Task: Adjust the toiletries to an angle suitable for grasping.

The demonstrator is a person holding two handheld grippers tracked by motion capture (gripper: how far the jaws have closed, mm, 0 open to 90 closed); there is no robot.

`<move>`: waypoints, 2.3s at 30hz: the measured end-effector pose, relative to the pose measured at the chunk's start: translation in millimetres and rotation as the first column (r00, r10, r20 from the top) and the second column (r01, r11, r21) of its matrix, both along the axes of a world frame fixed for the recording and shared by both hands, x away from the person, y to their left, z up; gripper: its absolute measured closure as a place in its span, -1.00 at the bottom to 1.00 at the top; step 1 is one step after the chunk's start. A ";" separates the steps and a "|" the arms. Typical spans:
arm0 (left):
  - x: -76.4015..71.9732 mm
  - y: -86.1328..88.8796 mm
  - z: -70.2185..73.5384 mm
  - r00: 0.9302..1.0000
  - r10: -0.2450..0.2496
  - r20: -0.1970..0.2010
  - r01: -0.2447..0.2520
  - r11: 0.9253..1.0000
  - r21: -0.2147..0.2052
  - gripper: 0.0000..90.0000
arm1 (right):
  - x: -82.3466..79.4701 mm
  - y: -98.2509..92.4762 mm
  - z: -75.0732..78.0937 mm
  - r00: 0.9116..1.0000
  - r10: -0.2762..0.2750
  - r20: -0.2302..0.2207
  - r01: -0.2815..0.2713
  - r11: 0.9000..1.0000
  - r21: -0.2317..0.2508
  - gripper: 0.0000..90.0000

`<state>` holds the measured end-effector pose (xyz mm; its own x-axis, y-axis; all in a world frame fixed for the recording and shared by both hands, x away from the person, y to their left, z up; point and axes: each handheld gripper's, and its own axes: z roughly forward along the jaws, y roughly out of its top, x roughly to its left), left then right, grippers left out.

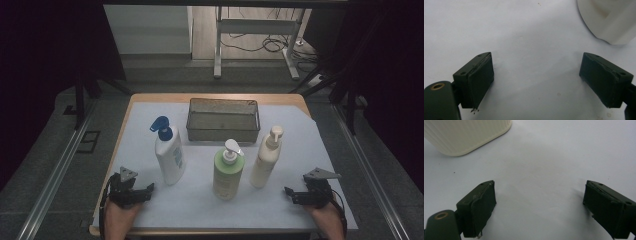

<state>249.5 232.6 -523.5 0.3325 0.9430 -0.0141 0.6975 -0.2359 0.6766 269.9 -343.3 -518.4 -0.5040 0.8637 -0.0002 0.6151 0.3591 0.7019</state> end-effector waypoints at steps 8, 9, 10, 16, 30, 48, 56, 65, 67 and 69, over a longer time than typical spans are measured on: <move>0.0 0.0 0.0 1.000 0.000 0.000 0.000 1.000 0.000 -0.73 | 0.2 -0.2 0.6 1.000 0.001 -0.001 -0.001 1.000 0.000 -0.74; -0.1 0.2 0.0 1.000 -0.002 0.001 0.002 1.000 0.001 -0.73 | 0.2 -0.3 0.8 1.000 0.001 -0.001 -0.001 1.000 0.000 -0.73; 0.0 0.2 0.1 1.000 -0.002 0.000 0.002 1.000 0.001 -0.73 | 0.0 -0.4 1.1 1.000 -0.001 -0.002 0.001 1.000 0.002 -0.71; 0.0 0.1 0.0 1.000 0.000 0.000 0.000 1.000 0.000 -0.73 | -1.8 -1.4 4.6 1.000 0.000 -0.007 0.001 1.000 0.011 -0.59; -0.1 0.2 0.0 1.000 -0.002 0.000 0.002 1.000 0.001 -0.73 | -5.5 5.5 21.5 1.000 0.010 -0.003 -0.010 0.997 0.082 -0.10; -0.4 0.0 -0.2 1.000 -0.001 0.003 0.001 1.000 0.002 -0.73 | 16.1 20.0 29.4 0.998 0.064 0.017 -0.065 0.985 0.159 1.00; -0.5 -0.1 -0.2 1.000 -0.001 0.003 0.001 1.000 0.001 -0.73 | 29.8 28.1 30.1 0.998 0.055 0.024 -0.059 0.983 0.173 1.00; -0.5 -0.1 -0.2 1.000 0.000 0.004 0.000 1.000 0.001 -0.73 | 41.3 42.6 29.1 0.997 0.070 0.026 -0.073 0.984 0.161 1.00; -0.4 0.0 -0.2 1.000 -0.001 0.003 0.001 1.000 0.000 -0.73 | 43.6 46.5 27.3 0.997 0.081 0.020 -0.083 0.985 0.154 1.00; -0.4 0.0 -0.2 1.000 -0.001 0.004 0.001 1.000 0.001 -0.73 | 44.0 48.1 26.9 0.997 0.077 0.019 -0.079 0.986 0.148 1.00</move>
